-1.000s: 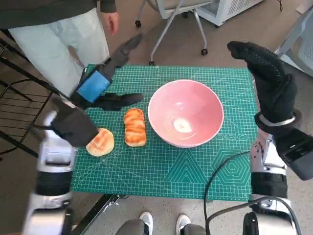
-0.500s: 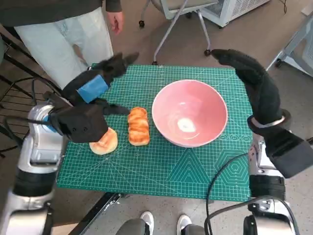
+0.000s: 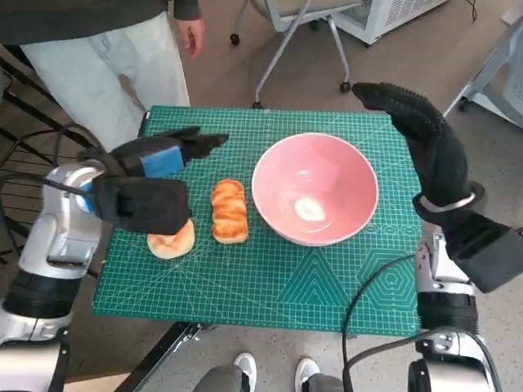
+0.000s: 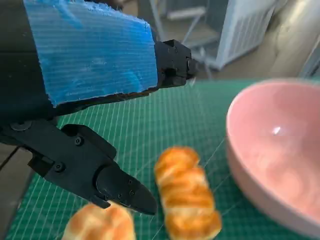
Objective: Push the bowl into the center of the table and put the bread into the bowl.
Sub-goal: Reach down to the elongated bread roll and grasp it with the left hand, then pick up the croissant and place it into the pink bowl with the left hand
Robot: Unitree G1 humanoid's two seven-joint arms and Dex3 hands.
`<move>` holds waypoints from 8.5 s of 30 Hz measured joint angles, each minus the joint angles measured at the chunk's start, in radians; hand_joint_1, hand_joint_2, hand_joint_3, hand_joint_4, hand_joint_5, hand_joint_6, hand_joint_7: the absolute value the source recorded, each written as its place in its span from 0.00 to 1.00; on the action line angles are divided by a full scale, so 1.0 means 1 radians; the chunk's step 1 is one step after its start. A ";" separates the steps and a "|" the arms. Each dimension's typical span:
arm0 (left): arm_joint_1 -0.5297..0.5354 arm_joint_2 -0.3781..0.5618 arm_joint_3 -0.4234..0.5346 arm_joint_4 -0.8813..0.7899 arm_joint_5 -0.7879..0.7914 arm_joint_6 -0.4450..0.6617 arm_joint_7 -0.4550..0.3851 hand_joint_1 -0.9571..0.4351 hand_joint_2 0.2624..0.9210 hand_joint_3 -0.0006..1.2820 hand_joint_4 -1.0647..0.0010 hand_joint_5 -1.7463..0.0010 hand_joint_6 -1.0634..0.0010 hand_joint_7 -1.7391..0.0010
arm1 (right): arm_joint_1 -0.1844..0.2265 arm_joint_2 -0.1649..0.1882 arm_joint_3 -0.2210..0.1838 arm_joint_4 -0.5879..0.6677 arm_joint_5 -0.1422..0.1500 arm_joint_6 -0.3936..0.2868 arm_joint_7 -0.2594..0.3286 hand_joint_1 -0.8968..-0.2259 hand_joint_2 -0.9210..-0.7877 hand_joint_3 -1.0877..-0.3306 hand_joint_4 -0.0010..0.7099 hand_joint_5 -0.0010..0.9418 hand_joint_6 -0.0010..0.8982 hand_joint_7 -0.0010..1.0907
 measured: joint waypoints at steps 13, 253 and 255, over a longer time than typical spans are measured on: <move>0.026 -0.059 -0.052 0.063 0.013 0.023 0.028 0.48 0.70 0.00 1.00 1.00 0.88 1.00 | 0.000 -0.003 -0.003 -0.015 0.005 0.012 0.000 0.28 0.00 0.45 0.19 0.00 0.20 0.07; -0.340 -0.386 -0.102 0.444 0.022 -0.324 0.335 0.47 0.86 0.00 0.85 1.00 0.71 0.99 | 0.021 -0.024 -0.058 -0.033 0.094 0.039 0.059 0.32 0.00 0.51 0.22 0.01 0.03 0.39; -0.310 -0.365 -0.083 0.378 0.002 -0.315 0.318 0.47 0.86 0.00 0.84 1.00 0.71 0.99 | 0.021 -0.024 -0.057 -0.034 0.094 0.039 0.057 0.32 0.00 0.51 0.22 0.01 0.03 0.39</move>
